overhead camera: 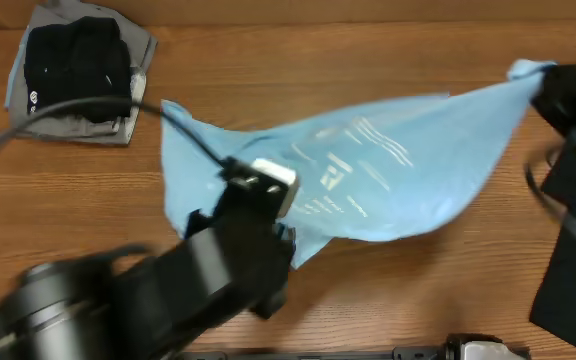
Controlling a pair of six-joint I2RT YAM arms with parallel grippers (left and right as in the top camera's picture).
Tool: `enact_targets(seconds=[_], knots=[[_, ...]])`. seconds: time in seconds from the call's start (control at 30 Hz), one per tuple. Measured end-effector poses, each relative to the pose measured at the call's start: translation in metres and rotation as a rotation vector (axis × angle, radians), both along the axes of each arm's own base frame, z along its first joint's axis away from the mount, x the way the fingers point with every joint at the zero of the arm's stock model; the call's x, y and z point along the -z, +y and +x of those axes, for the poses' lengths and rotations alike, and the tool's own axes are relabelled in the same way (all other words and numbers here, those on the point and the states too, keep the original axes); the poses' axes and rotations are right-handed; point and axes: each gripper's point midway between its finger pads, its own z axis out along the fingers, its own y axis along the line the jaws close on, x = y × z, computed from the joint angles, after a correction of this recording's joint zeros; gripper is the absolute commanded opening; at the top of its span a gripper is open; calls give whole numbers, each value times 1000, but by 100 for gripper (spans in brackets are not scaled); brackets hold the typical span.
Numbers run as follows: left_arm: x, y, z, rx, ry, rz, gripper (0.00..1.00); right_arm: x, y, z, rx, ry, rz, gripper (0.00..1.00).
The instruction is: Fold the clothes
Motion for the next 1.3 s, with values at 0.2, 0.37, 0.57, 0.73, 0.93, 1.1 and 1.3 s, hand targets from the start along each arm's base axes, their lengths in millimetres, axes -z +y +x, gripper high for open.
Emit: enact_targets(seconds=[0.2,0.37,0.57,0.73,0.93,1.1,1.3], knots=[[-31,18,5,-52,-130,-45,4,-55,1,-63,5,-208,-10,4],[-52,38,46,-268,-285,-32,4,-66,0,-53,10,-238,-13,4],[-102,77,125,-558,-527,-14,4,-31,-5,45,14,-120,-12,4],[-115,94,222,-678,-659,77,4,25,-5,145,-7,-32,0,4],[-107,97,339,-732,-836,279,4,35,-3,190,-54,-66,24,4],[-144,95,332,-721,-934,376,5,-65,-51,144,40,-286,-5,4],[-173,132,252,-695,-865,412,4,-112,-76,50,130,-350,-49,4]])
